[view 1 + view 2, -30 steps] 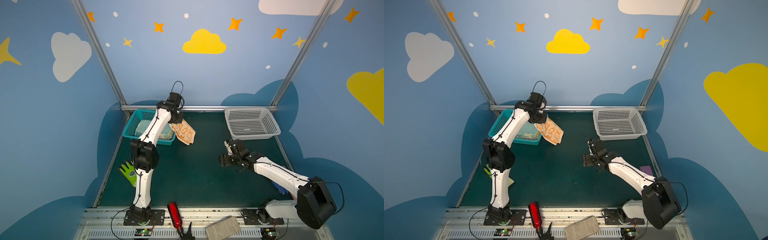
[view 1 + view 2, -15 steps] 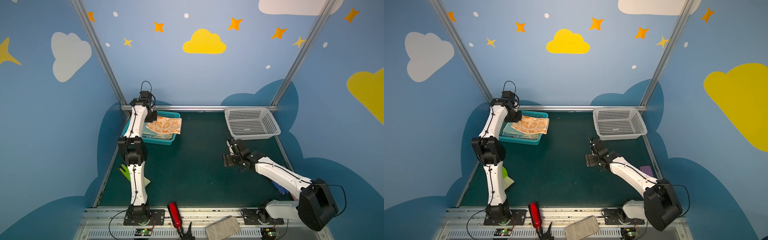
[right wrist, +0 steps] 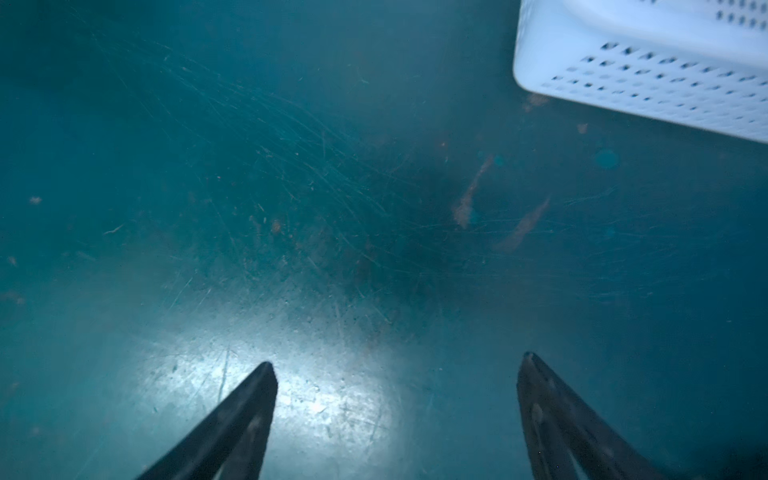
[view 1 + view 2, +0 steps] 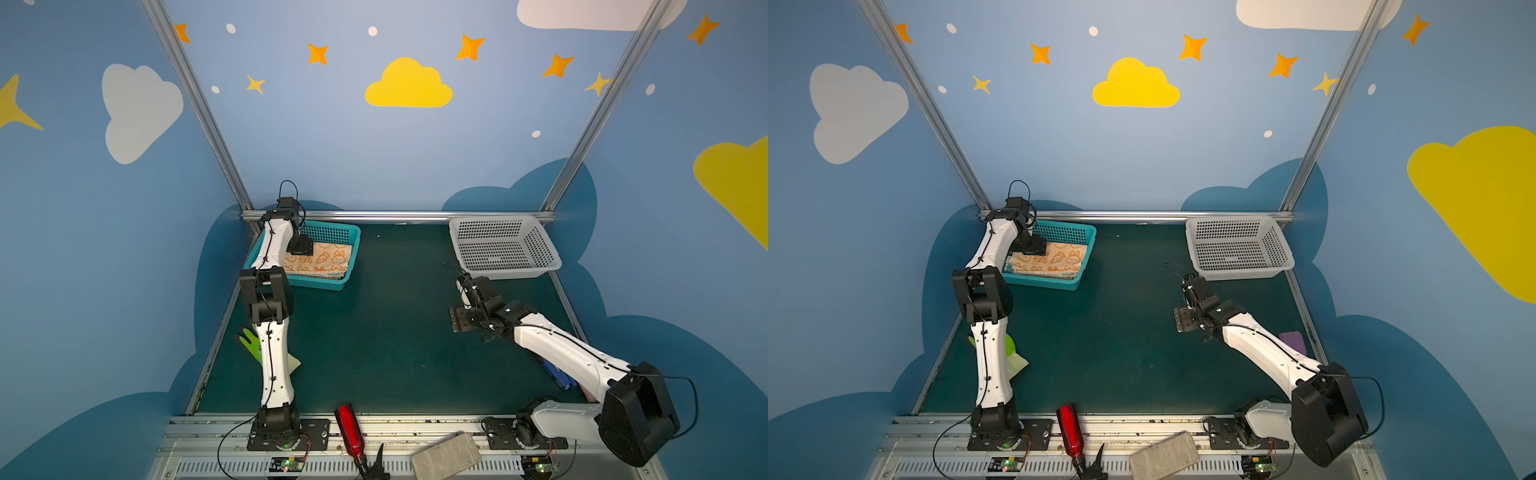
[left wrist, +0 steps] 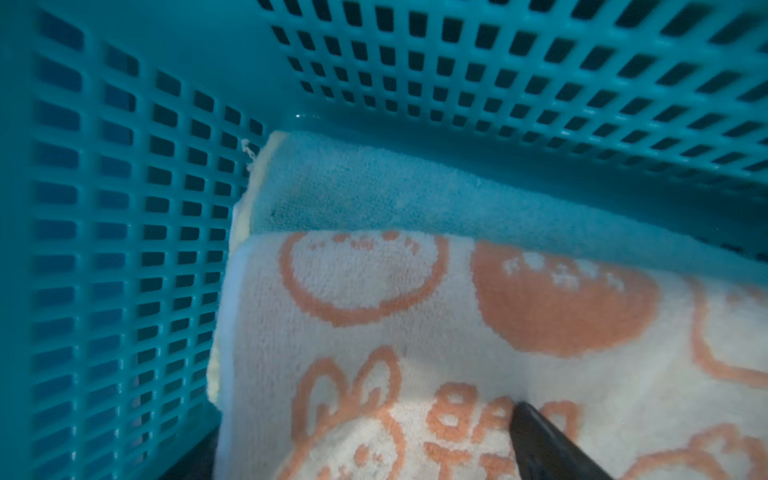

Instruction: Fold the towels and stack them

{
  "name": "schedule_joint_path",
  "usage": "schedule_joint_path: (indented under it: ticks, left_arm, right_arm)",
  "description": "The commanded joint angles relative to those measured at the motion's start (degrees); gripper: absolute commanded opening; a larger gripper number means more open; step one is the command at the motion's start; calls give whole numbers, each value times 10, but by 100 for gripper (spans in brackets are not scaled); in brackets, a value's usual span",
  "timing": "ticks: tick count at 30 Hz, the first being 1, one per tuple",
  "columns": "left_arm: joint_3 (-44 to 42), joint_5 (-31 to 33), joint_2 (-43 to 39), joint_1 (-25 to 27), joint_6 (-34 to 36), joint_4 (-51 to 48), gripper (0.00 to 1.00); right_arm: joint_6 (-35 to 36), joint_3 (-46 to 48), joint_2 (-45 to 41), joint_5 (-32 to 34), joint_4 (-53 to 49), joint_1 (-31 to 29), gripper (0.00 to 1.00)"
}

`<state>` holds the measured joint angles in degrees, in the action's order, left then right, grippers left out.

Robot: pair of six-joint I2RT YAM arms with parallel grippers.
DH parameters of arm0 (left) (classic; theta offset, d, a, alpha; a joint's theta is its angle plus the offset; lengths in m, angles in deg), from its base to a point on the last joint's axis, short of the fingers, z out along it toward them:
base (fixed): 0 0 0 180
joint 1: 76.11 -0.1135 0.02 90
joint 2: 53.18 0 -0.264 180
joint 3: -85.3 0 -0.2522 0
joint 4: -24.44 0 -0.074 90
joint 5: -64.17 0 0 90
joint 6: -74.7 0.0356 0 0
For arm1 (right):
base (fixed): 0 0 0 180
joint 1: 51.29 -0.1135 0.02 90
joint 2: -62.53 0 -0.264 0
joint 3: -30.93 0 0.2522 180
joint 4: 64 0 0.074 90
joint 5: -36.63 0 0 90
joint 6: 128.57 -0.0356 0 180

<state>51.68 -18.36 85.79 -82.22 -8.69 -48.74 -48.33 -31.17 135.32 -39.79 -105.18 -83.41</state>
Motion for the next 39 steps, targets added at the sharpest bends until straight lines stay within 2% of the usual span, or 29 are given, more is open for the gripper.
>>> schedule_joint_path:
  ticks: [1, 8, 13, 19, 27, 32, 35, 39]
  left_arm:
    - [-85, 5, -91, 1, -27, 71, 100]
    - [-442, -32, -344, 19, -72, 334, 100]
    - [-627, -9, -464, 38, -90, 444, 100]
    - [-804, 13, -583, 50, -94, 558, 100]
    - [-963, 23, -679, 60, -105, 673, 100]
    - [-1067, -9, -704, 60, -111, 786, 100]
    - [-1104, -13, -675, 60, -106, 864, 100]
    - [-1108, -29, -653, 62, -93, 915, 100]
  right_arm:
    - [42, -9, -20, 10, 11, 23, 86]
    - [114, 36, -14, -62, 116, 111, 87]
    - [128, 46, 33, -94, 172, 170, 87]
    - [125, 53, 98, -123, 249, 220, 87]
    - [154, 49, 132, -161, 335, 246, 87]
    - [147, 46, 133, -202, 330, 266, 87]
    - [146, 88, 103, -213, 376, 272, 87]
    - [141, 194, 56, -230, 508, 290, 87]
